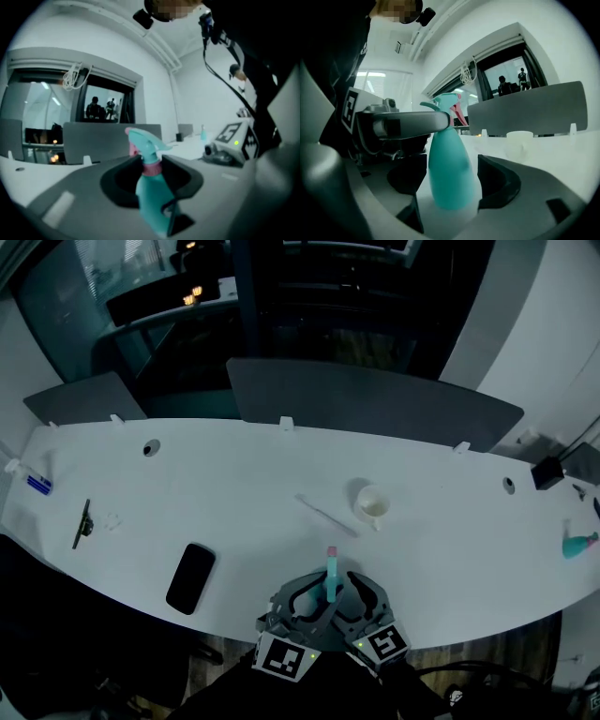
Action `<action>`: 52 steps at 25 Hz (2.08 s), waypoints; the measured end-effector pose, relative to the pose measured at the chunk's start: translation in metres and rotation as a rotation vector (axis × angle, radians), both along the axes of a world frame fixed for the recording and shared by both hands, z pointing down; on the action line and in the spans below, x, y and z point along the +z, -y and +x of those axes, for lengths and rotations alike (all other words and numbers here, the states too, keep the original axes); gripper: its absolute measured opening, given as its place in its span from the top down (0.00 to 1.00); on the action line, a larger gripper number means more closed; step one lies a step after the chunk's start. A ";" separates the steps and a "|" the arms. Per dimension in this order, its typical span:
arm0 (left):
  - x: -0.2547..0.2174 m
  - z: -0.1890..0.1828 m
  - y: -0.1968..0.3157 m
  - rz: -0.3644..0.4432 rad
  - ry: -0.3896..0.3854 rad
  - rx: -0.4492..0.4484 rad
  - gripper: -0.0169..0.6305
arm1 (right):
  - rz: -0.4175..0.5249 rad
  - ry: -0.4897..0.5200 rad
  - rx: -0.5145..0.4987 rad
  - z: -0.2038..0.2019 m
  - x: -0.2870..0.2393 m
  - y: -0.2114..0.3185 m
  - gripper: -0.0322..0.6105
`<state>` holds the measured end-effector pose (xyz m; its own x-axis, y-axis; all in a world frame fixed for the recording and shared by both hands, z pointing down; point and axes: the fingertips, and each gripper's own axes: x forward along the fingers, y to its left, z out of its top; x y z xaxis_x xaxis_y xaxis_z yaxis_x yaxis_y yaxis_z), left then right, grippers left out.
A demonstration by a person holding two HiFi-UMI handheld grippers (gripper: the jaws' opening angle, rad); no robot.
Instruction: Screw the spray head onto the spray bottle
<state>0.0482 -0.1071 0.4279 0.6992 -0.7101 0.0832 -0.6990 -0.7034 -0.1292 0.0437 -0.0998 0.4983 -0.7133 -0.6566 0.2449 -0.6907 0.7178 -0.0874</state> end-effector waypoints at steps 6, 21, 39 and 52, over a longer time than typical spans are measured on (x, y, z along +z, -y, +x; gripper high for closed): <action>-0.002 0.006 0.000 0.009 -0.005 0.043 0.77 | 0.063 -0.060 -0.072 -0.011 0.001 0.007 0.45; 0.002 0.004 -0.016 -0.012 0.033 0.247 0.77 | -0.075 0.046 -0.366 0.008 0.002 -0.007 0.45; 0.012 0.013 -0.034 -0.049 0.065 0.497 0.77 | -0.045 -0.131 -0.844 -0.004 0.019 -0.026 0.45; 0.003 0.009 -0.005 0.015 -0.018 0.042 0.77 | -0.029 -0.074 -0.115 0.007 0.013 -0.011 0.45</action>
<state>0.0570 -0.1016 0.4307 0.7294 -0.6814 0.0595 -0.6715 -0.7300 -0.1274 0.0509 -0.0884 0.5113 -0.7626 -0.5635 0.3177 -0.6095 0.7904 -0.0612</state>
